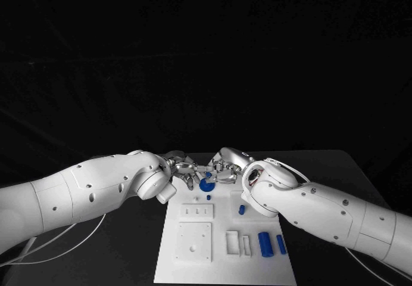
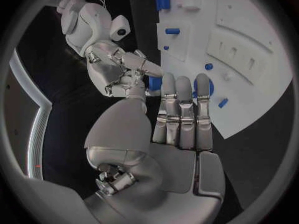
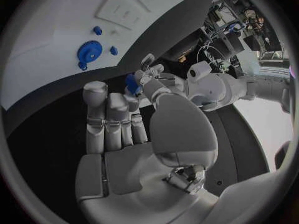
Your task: Assemble the parts on the task board
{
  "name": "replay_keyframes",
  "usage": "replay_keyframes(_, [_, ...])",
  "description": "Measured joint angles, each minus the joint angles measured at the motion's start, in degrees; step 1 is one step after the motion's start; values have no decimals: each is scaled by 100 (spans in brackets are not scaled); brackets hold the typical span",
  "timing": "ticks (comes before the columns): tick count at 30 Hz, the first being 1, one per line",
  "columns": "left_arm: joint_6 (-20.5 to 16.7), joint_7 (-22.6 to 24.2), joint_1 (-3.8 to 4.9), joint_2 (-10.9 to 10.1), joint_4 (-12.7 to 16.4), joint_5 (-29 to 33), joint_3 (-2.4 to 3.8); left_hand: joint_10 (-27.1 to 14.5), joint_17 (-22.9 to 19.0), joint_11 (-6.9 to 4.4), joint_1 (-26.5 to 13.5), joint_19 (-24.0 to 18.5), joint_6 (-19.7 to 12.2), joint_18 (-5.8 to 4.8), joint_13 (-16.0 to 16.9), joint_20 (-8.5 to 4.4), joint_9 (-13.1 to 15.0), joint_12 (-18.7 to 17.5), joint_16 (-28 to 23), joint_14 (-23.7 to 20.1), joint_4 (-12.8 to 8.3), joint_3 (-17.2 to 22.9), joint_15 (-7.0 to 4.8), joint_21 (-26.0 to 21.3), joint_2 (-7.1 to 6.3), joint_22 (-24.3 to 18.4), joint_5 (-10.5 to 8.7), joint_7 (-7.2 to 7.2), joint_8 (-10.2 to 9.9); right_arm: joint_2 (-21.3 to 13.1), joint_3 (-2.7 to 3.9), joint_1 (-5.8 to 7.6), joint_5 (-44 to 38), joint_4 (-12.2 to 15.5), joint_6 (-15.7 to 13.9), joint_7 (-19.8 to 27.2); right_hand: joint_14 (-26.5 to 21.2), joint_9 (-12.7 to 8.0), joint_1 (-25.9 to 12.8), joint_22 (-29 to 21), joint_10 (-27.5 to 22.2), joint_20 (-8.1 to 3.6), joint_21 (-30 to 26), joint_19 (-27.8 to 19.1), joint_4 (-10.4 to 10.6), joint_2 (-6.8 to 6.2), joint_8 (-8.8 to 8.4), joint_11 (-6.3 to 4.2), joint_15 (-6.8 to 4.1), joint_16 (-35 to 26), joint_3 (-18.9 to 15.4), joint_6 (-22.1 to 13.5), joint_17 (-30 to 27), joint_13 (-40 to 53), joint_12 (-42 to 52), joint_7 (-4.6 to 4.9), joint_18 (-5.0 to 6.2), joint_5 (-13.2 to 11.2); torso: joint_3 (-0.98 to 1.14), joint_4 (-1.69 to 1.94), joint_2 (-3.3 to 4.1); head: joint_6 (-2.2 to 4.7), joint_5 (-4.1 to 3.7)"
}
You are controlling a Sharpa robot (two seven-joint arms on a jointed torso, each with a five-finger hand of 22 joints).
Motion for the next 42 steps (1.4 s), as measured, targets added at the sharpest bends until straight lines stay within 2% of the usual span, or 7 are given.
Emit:
replay_keyframes(8, [20,-34,0,4,44,3,-6,0,-7,0,116,0,41,0,-10,0,-57,-27,0,0,-196,-58,0,0,161,11,22,0,0,14,-1,-15,-35,-21,-11,-62,0,1,0,0,0,0,0,0,9,0,0,0,0,0,-9,-6,2,0,0,5,0,0,2,5,0,-23,8])
replay_keyframes(16, [24,-56,0,3,74,5,-14,0,-29,0,231,0,41,0,-50,0,-165,-87,-41,0,-406,-127,0,-29,326,15,88,0,0,17,-2,-22,-47,-23,-30,-94,0,2,0,0,9,0,33,0,16,0,-2,9,0,0,-17,14,2,0,0,-16,0,-1,3,-7,-4,-34,15])
replay_keyframes(19, [32,-61,0,4,74,7,-14,0,-35,0,225,0,41,0,-57,0,-197,-112,-41,0,-397,-168,0,-29,328,15,88,0,0,17,-3,-24,-49,-24,-39,-101,0,2,-15,0,9,0,33,0,16,-15,-3,10,0,0,-17,15,2,-1,0,-16,0,-1,2,-6,-4,-37,16])
replay_keyframes(25, [62,-86,0,8,72,13,-14,0,-35,0,105,0,41,0,-56,0,-266,-112,-63,0,-287,-167,0,-52,208,8,88,0,0,17,-3,-27,-49,-21,-45,-109,0,1,-15,0,10,0,33,0,16,-15,-4,10,0,0,-17,18,1,-1,0,-20,0,-1,2,-3,-7,-39,13])
replay_keyframes(35, [102,-101,0,15,55,90,-17,0,-35,0,156,0,40,0,-56,0,-350,-112,-63,0,-269,-130,0,-52,259,8,88,0,0,24,-3,-31,-48,-29,-41,-114,-1,0,-15,3,10,0,33,0,31,-16,-17,11,1,0,-33,35,6,7,0,-4,0,-1,-1,-3,-5,-60,23])
replay_keyframes(39, [123,-107,0,25,44,111,-17,0,-35,0,192,0,40,0,-66,0,-411,-134,-63,0,-313,-131,0,-52,296,8,206,1,-1,26,-2,-33,-47,-34,-41,-118,-1,0,-24,4,11,0,33,0,31,-24,0,11,0,0,-33,34,6,7,0,-4,-1,-1,-1,0,-4,-69,19])
replay_keyframes(42, [145,-110,0,36,31,121,-18,0,-34,1,290,0,52,0,-86,0,-509,-180,-91,0,-387,-165,0,-61,393,8,466,-11,-1,28,-2,-35,-47,-35,-41,-123,0,-1,-30,4,11,0,33,0,31,-30,0,11,1,0,-33,34,6,7,0,-4,0,-1,-1,0,-3,-74,19])
